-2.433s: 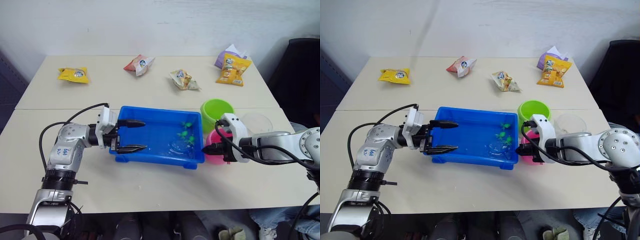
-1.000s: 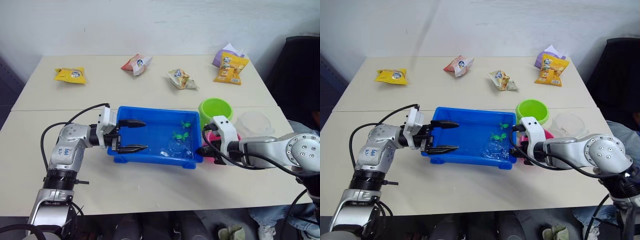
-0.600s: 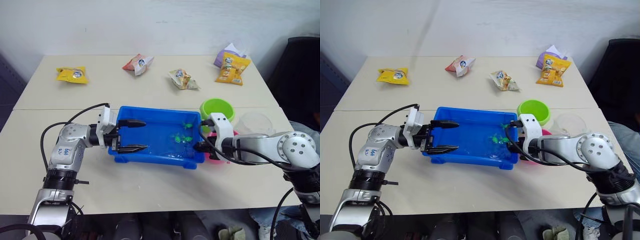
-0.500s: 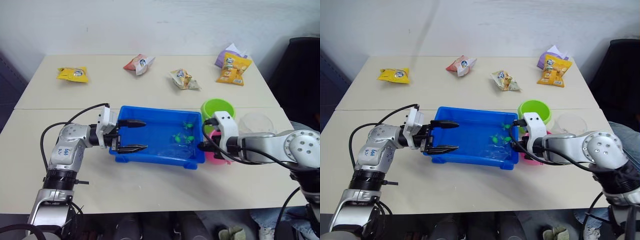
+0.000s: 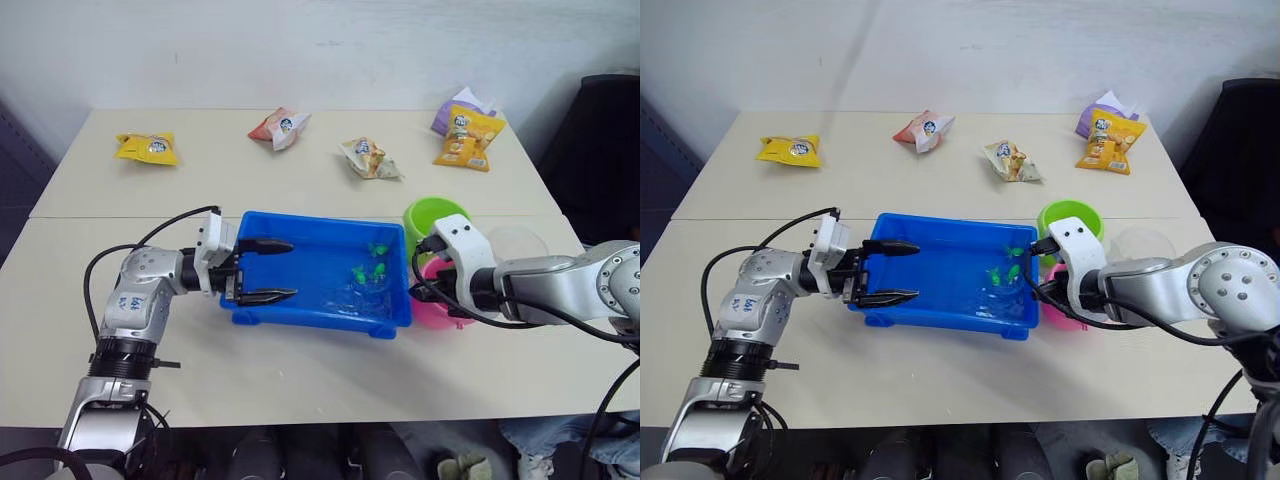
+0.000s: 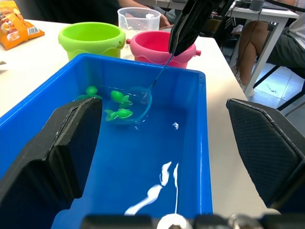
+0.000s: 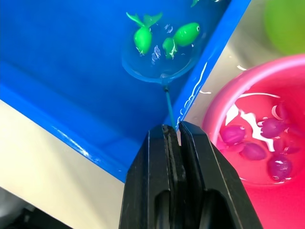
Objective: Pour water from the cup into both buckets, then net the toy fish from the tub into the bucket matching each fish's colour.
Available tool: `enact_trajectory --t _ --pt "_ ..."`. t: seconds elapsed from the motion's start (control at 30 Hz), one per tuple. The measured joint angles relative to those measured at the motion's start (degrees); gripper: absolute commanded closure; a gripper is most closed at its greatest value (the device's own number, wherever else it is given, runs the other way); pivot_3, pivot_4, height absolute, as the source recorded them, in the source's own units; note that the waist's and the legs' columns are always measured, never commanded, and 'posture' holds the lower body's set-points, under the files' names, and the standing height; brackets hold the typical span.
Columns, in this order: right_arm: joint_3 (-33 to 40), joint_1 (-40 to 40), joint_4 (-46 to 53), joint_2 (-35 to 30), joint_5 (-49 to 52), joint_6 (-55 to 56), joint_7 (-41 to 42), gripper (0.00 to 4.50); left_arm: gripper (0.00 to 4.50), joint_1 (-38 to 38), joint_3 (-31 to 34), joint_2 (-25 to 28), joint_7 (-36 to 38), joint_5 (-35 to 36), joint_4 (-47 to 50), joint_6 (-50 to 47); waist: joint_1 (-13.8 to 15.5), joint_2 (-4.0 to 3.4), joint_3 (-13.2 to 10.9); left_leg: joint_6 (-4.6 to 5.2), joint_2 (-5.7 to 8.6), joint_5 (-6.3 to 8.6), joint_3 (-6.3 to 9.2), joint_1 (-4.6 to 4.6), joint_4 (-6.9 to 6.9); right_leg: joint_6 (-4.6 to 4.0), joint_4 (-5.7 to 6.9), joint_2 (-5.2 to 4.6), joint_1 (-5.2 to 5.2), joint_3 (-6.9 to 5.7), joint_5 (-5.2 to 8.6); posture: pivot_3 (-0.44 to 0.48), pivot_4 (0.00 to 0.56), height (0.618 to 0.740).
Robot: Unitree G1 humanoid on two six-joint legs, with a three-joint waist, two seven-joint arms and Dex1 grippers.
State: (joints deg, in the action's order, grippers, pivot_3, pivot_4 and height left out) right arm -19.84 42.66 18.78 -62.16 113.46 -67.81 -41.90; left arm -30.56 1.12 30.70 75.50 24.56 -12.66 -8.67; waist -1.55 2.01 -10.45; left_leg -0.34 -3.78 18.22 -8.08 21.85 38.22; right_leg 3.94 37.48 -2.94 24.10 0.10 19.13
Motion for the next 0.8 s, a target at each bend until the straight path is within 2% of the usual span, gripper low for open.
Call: enact_trajectory --t 0.1,0.4,0.8 --pt "-1.0 2.0 1.0 0.0 -1.7 -1.2 -0.3 4.50 0.02 0.0 0.0 -0.1 -0.1 0.0 -0.2 0.0 0.0 -0.01 0.0 0.08 0.05 -0.05 0.01 0.48 0.11 0.05 0.14 -0.08 0.48 -0.02 -0.03 0.000 0.150 0.739" --pt "-2.4 2.9 3.3 1.3 -10.7 -5.4 4.7 4.50 0.02 -0.1 0.0 -0.3 -0.3 0.0 -1.1 0.2 0.1 -0.01 0.0 0.22 0.16 -0.03 0.04 0.58 0.21 0.13 0.07 -0.26 0.46 -0.17 -0.07 0.000 0.150 0.739" --pt "-3.7 4.5 6.7 8.0 -33.9 -13.9 20.5 4.50 0.02 -0.2 0.0 -0.3 -0.5 0.0 -1.2 0.6 0.0 -0.02 0.0 0.22 0.17 -0.03 0.03 0.59 0.23 0.14 0.11 -0.26 0.47 -0.19 -0.08 0.000 0.150 0.739"
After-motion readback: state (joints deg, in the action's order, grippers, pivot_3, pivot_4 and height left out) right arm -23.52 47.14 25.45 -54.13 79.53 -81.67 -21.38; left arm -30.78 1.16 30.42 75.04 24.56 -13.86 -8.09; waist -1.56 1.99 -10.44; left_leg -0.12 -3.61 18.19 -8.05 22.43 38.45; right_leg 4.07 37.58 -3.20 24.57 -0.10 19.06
